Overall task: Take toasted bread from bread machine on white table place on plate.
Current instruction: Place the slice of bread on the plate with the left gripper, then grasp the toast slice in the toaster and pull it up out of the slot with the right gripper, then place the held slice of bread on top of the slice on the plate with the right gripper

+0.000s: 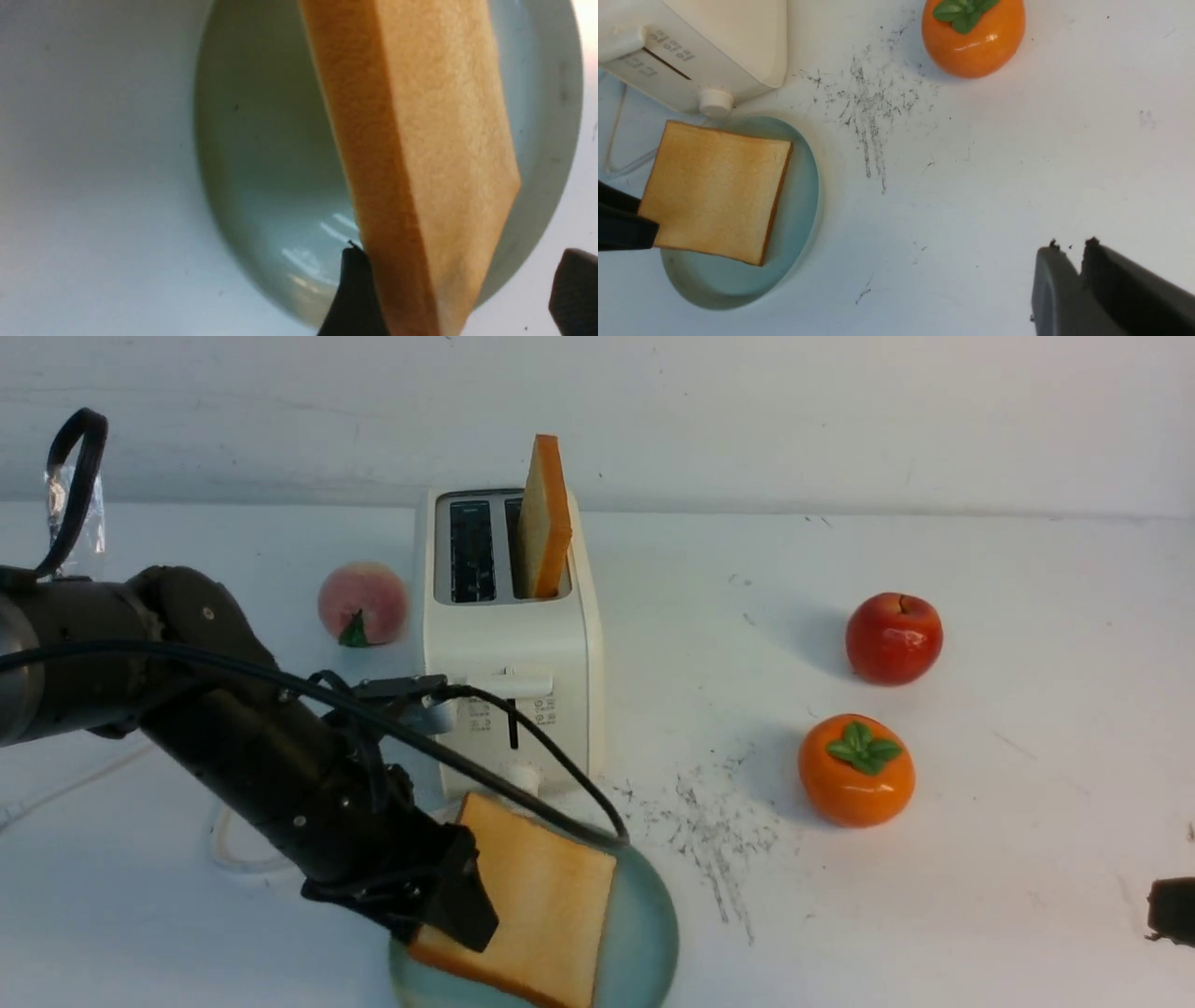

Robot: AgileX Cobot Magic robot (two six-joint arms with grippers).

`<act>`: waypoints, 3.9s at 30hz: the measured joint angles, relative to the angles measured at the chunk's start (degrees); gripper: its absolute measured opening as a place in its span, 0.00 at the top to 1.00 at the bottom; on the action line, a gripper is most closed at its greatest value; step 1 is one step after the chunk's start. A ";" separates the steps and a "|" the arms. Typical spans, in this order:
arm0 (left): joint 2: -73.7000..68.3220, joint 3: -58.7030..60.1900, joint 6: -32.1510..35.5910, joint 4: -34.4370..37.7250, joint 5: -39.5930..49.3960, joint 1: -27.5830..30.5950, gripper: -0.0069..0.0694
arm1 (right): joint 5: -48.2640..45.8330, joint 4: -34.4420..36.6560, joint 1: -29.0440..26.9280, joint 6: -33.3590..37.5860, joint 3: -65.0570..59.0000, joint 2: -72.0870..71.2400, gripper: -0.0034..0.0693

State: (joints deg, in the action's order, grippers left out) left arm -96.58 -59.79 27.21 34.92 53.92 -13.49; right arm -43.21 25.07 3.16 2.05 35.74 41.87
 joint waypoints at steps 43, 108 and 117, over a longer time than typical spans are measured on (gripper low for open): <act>82.62 21.72 -36.61 -22.80 11.57 0.00 0.93 | 18.11 6.45 24.51 13.32 69.36 73.05 0.26; 85.25 23.27 -36.63 -25.12 8.50 0.00 0.93 | -9.83 21.77 31.46 28.68 52.15 64.11 0.83; 85.25 23.28 -36.63 -25.18 8.75 0.00 0.93 | -10.51 28.29 31.46 33.62 52.02 60.81 0.83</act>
State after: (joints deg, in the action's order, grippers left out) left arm -11.33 -36.51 -9.42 9.74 62.67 -13.49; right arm -53.72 53.36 34.62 35.67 87.76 102.68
